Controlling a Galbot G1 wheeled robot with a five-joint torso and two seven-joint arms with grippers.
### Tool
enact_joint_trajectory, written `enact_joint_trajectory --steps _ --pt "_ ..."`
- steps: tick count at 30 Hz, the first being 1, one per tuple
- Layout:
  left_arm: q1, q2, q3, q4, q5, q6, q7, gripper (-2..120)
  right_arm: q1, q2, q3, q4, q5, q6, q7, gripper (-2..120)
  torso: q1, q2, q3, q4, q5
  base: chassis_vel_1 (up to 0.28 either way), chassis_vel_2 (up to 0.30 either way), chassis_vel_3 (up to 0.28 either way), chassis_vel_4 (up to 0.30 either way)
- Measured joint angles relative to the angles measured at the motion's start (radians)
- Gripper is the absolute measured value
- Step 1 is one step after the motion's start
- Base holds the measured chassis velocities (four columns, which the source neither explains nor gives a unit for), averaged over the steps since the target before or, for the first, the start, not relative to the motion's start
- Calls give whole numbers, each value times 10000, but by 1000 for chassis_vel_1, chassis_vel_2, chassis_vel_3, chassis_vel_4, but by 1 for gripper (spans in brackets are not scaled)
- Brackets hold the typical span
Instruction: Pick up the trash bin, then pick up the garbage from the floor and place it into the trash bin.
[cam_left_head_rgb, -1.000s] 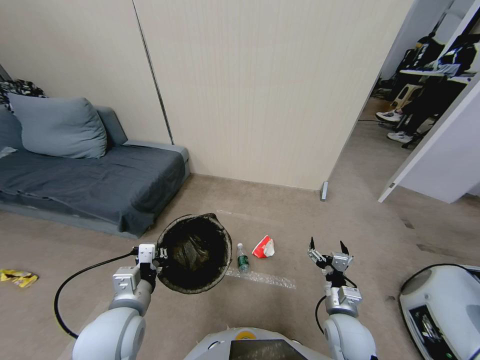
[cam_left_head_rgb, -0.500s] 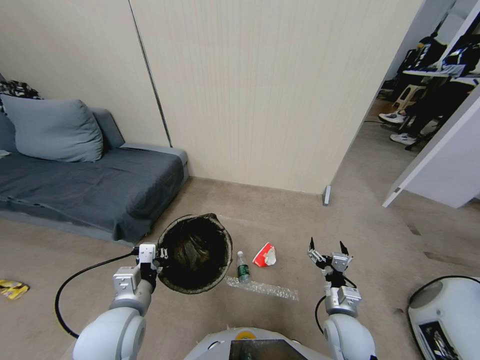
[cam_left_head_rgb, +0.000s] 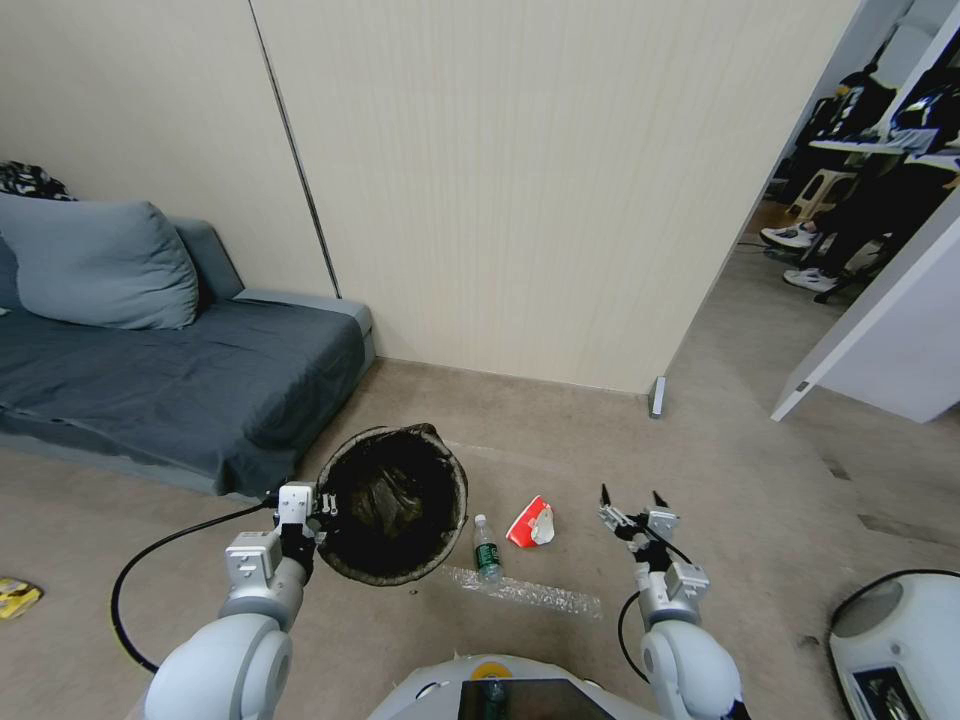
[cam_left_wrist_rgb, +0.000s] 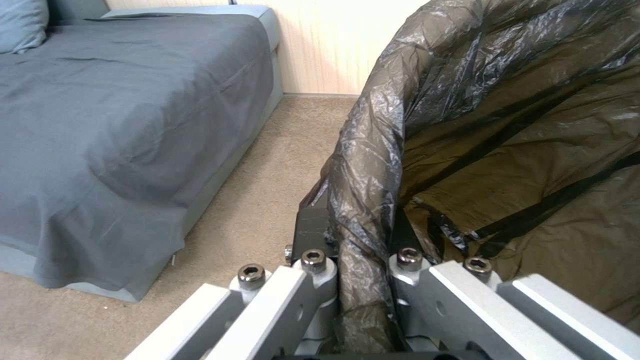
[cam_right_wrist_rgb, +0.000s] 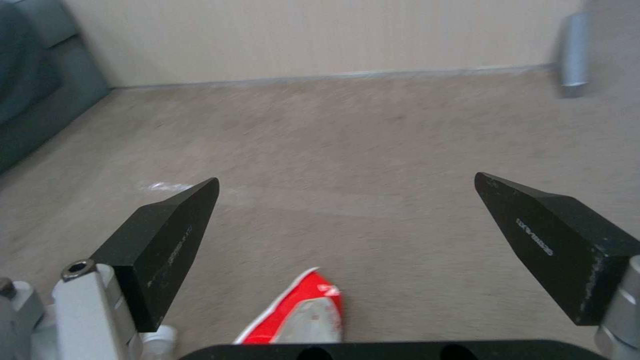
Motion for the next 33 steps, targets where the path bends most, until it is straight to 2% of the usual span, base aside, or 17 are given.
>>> enact_joint_trajectory --steps 1,8,14,18,24,25,31,33 --pt "-17 5 29 -5 -43 35 -7 1 475 -232 -218 -320 220 -462 -49 100 0 0 0 1 -2 0 0 0 0" --pt "-112 149 113 -9 -236 135 -12 1 1464 -576 -835 -1159 381 -1192 -17 100 0 0 0 -2 -1 0 0 0 0" --pt "-69 264 154 -16 -341 231 -15 1 2263 -725 -1555 -2092 429 -1618 81 100 0 0 0 0 -1 0 0 0 0" --pt "-49 284 164 -16 -347 242 -17 1 2373 -728 -1682 -2238 454 -1688 84 100 0 0 0 -1 -3 0 0 0 0" --pt "-29 416 166 -16 -438 256 -9 1 3121 -584 -2443 -3485 453 -2053 2 100 0 0 0 -2 -3 0 0 0 0" --pt "-86 434 126 -17 -479 264 -9 1 3735 -327 -2964 -4696 72 -2060 11 100 0 -1 1 2 -2 0 0 0 0" --pt "-102 420 133 -17 -483 267 -7 1 4026 -142 -3185 -5350 -210 -1982 26 100 0 -1 1 0 -2 0 0 0 0" --pt "-112 389 169 -17 -480 271 -1 1 4294 134 -3401 -6071 -554 -1800 93 100 0 0 1 0 -3 0 0 0 0"
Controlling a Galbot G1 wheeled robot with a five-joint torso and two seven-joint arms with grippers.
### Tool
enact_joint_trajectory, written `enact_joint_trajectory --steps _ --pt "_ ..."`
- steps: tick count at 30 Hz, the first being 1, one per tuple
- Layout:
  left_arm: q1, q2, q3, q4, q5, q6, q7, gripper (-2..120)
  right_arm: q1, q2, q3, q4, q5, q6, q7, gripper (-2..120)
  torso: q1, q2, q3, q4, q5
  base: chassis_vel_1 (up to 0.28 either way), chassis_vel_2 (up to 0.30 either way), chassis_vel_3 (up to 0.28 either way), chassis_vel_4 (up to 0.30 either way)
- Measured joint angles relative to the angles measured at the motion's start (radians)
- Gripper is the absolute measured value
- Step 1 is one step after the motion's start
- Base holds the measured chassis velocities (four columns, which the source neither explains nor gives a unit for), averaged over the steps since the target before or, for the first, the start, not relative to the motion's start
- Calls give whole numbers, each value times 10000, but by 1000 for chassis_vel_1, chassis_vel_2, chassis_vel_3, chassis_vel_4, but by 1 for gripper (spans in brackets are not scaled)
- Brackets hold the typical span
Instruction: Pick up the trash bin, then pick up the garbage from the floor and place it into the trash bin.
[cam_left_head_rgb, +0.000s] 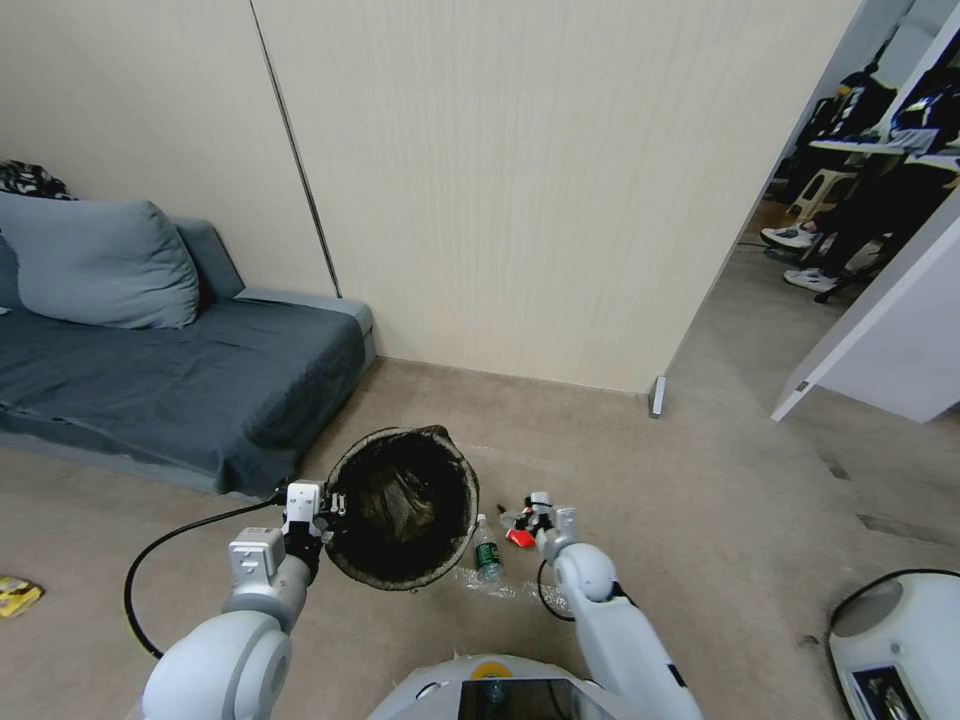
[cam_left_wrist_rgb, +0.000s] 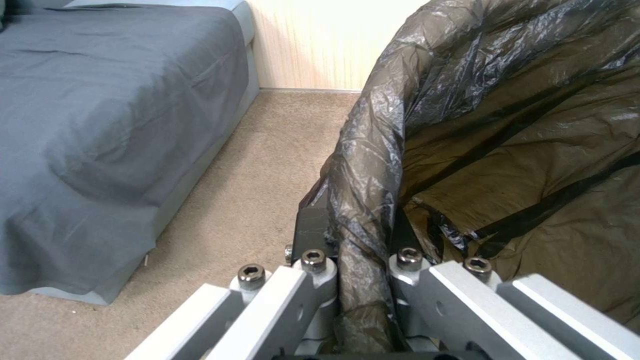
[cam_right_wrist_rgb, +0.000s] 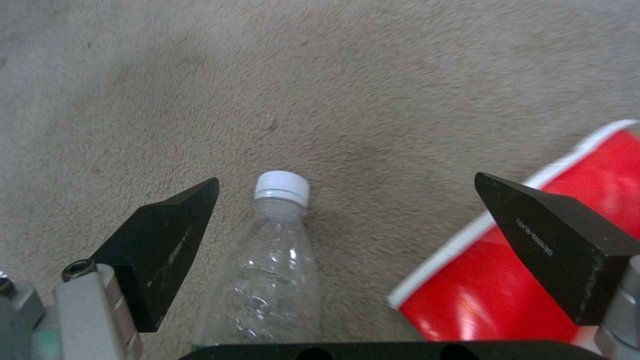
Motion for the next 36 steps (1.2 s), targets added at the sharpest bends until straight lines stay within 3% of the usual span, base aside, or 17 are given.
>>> enact_joint_trajectory --steps 10,36 --pt "-138 -19 64 0 56 13 64 1 358 819 56 -1785 -855 710 89 100 0 0 0 0 -1 0 0 0 0" --pt "-481 167 55 70 -10 35 218 1 614 871 376 -3371 -1841 1365 31 100 -3 3 -4 3 2 0 0 0 0"
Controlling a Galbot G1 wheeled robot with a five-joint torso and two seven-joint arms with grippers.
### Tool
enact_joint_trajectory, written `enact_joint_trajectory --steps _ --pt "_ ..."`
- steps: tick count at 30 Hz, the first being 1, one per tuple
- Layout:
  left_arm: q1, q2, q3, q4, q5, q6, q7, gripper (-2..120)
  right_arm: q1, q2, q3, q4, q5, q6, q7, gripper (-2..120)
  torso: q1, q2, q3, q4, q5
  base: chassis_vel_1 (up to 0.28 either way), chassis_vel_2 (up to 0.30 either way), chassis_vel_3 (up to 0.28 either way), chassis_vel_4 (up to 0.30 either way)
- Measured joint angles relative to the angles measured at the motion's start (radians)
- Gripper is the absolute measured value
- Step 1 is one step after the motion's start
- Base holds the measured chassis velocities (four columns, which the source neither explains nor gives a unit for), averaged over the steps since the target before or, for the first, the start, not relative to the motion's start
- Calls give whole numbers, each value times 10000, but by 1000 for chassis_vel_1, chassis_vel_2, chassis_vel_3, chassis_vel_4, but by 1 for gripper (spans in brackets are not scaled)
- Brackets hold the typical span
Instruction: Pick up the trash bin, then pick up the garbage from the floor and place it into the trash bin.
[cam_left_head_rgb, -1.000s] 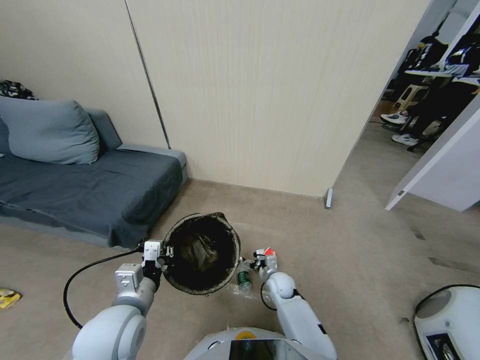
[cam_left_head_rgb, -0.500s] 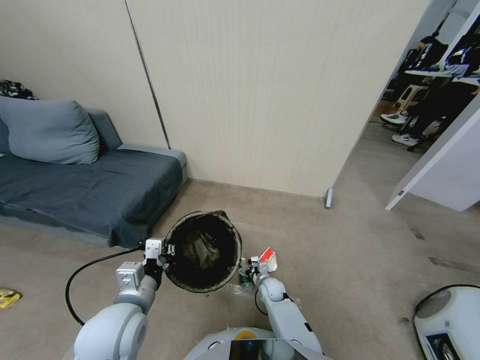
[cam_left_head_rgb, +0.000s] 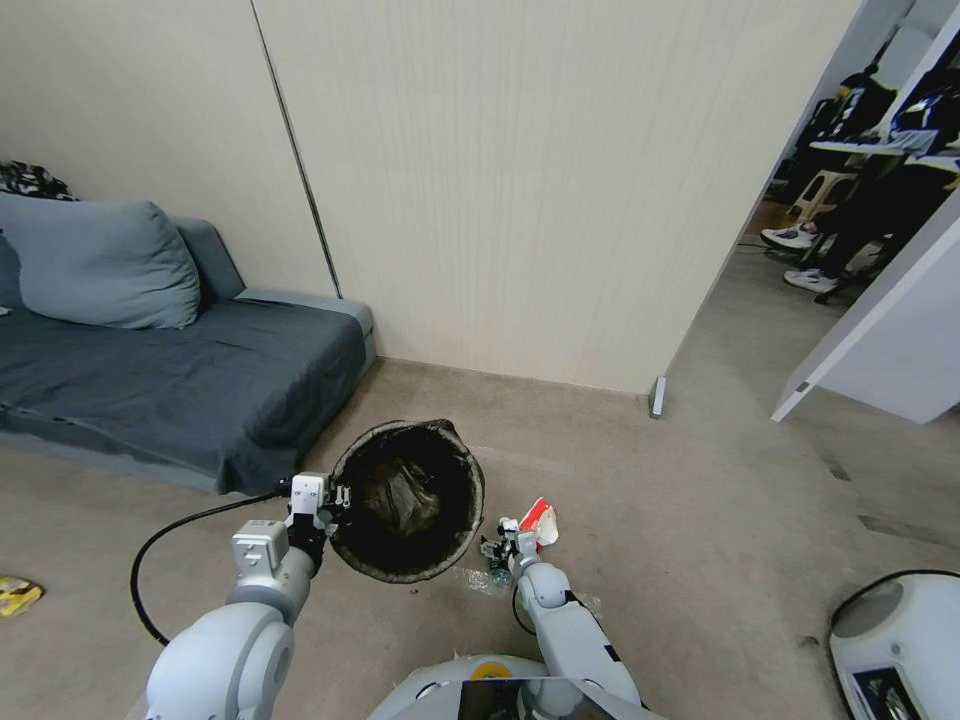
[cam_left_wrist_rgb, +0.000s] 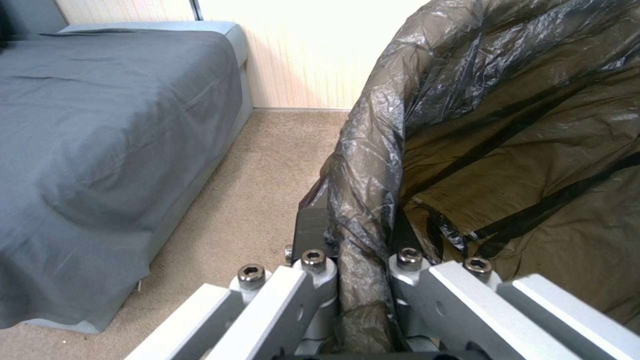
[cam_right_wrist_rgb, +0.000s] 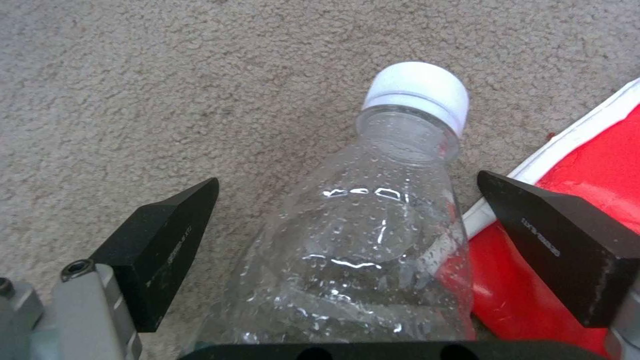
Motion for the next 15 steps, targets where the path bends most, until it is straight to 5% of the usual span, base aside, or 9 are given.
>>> enact_joint_trajectory --steps 11,15 --pt "-52 23 0 99 -8 0 4 1 4 -3 90 -75 -86 30 -117 98 0 0 1 0 1 0 0 0 0" --pt "-75 38 6 112 -21 0 7 1 -1 -6 108 -81 -100 46 -149 85 0 0 1 -1 1 0 0 0 0"
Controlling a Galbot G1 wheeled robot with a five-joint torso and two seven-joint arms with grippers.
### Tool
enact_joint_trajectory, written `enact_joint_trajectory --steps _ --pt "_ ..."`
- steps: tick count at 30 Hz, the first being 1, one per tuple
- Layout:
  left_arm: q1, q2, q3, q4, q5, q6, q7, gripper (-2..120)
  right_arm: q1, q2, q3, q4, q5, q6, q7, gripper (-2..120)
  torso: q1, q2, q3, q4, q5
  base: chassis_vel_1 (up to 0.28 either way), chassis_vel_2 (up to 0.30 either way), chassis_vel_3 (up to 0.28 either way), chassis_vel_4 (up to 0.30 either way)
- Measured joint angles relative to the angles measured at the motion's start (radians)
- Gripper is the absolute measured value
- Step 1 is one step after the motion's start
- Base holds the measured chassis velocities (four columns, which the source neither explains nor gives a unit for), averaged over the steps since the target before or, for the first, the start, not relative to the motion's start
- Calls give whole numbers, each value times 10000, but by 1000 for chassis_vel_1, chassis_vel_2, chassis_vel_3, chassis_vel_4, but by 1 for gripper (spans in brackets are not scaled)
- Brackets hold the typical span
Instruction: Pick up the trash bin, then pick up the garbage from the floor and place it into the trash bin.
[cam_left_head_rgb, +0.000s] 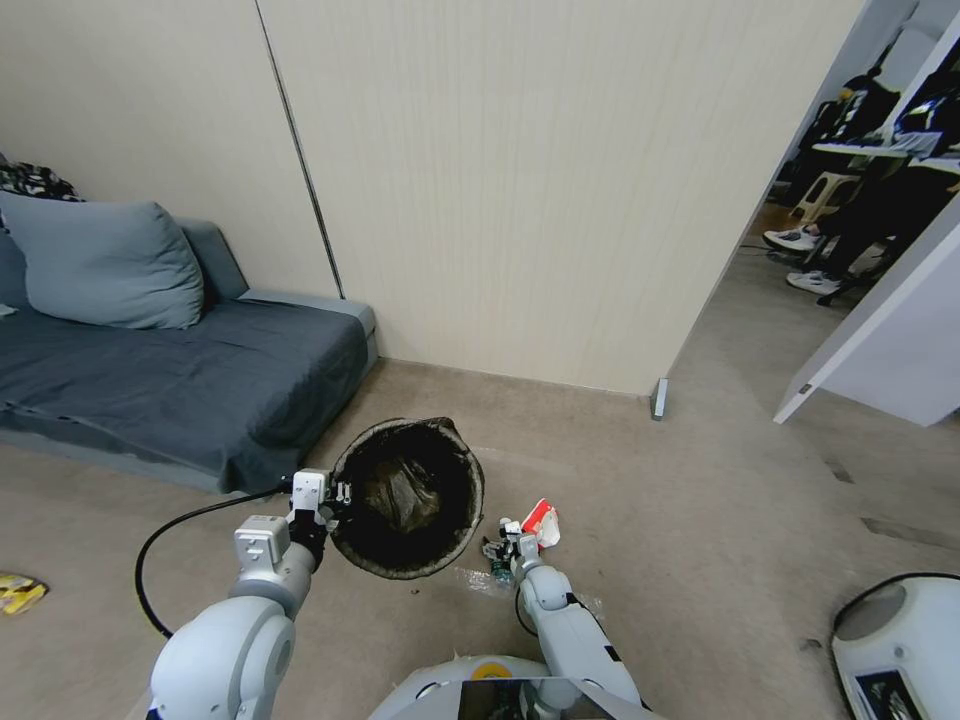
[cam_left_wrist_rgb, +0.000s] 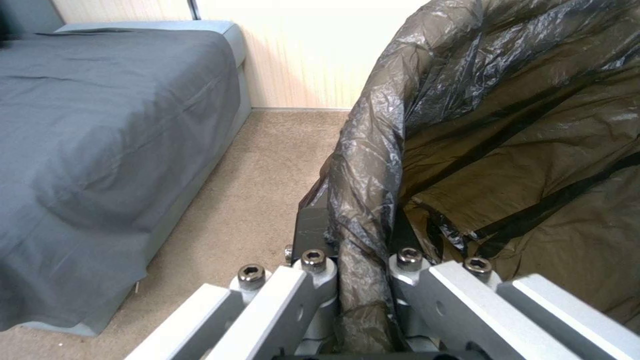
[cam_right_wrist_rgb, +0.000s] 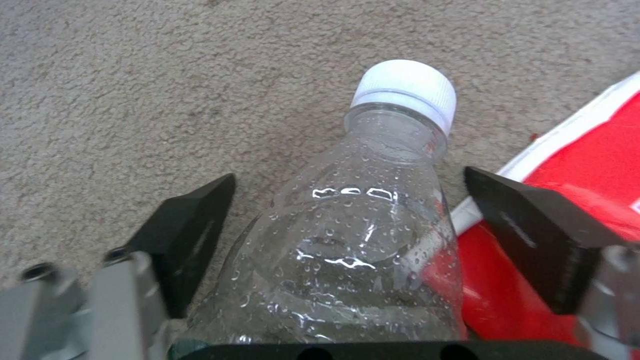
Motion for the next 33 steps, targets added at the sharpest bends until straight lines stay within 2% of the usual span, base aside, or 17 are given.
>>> enact_joint_trajectory --steps 3,5,7,9,15,23,26,27,28,29,33 --pt "-9 6 0 1 -10 0 1 1 -14 -1 10 0 -4 16 -5 80 0 1 0 0 1 0 0 0 0" --pt "-27 29 2 6 -38 0 3 1 -52 -6 34 2 -23 35 -18 72 0 1 0 -3 -2 0 0 0 0" --pt "-31 35 2 6 -47 0 4 1 -60 -9 39 7 -29 40 -18 70 0 1 0 -4 -2 0 0 0 0" --pt "-47 52 0 10 -71 0 7 1 -87 -14 55 50 -35 47 -17 61 0 0 1 -6 -4 0 0 0 0" --pt "-77 55 -11 29 -109 0 16 1 -97 -31 75 80 -59 64 4 47 1 0 1 -11 -9 0 0 0 0" --pt "-99 57 -21 32 -145 8 18 1 -96 -53 79 128 -67 88 18 44 1 -1 3 -4 -4 0 0 0 0" --pt "-101 60 -16 21 -155 15 20 1 -174 -46 119 543 -24 75 52 39 4 -5 8 5 11 0 0 0 0" --pt "-103 59 -6 11 -162 19 25 1 -290 -45 97 1086 25 -13 103 35 7 -6 12 3 13 0 0 0 0" --pt "-107 59 -4 2 -168 20 29 1 -365 -45 89 1664 133 -51 127 32 6 -6 9 3 5 0 0 0 0" --pt "-107 59 -4 2 -168 20 29 1 -365 -45 89 1664 133 -51 127 32 6 -6 9 3 5 0 0 0 0" --pt "-110 64 -2 -32 -199 24 35 1 -559 -139 54 2993 647 -337 175 27 6 -7 6 0 4 0 0 0 0"
